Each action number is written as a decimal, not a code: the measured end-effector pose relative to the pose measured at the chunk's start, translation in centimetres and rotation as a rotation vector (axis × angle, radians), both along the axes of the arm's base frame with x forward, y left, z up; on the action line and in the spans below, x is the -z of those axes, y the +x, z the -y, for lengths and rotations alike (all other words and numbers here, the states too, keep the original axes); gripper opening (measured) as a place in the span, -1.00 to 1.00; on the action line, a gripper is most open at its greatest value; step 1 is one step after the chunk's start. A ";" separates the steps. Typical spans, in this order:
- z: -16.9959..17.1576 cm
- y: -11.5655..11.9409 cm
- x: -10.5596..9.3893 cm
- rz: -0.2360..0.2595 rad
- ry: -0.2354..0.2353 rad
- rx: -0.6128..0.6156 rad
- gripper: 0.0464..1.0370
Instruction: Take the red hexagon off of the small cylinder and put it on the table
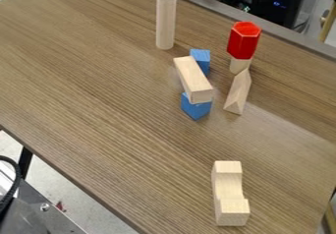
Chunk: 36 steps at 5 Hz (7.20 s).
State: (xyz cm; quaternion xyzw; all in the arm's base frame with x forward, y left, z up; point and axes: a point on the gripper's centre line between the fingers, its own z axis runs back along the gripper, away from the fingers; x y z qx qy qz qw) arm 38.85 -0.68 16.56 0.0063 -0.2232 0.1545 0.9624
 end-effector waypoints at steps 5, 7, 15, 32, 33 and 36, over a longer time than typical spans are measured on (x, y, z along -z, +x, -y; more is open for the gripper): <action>2.7 3.4 7.4 -0.098 -0.009 0.135 0.93; 2.5 4.2 9.3 -0.142 0.009 0.138 0.93; -1.2 8.2 10.0 0.265 0.036 0.212 0.93; 3.0 1.2 7.2 0.263 -0.302 0.052 0.54; 2.3 -0.7 5.9 0.303 -0.283 0.007 0.54; -3.0 -4.3 6.2 0.285 -0.263 -0.421 0.54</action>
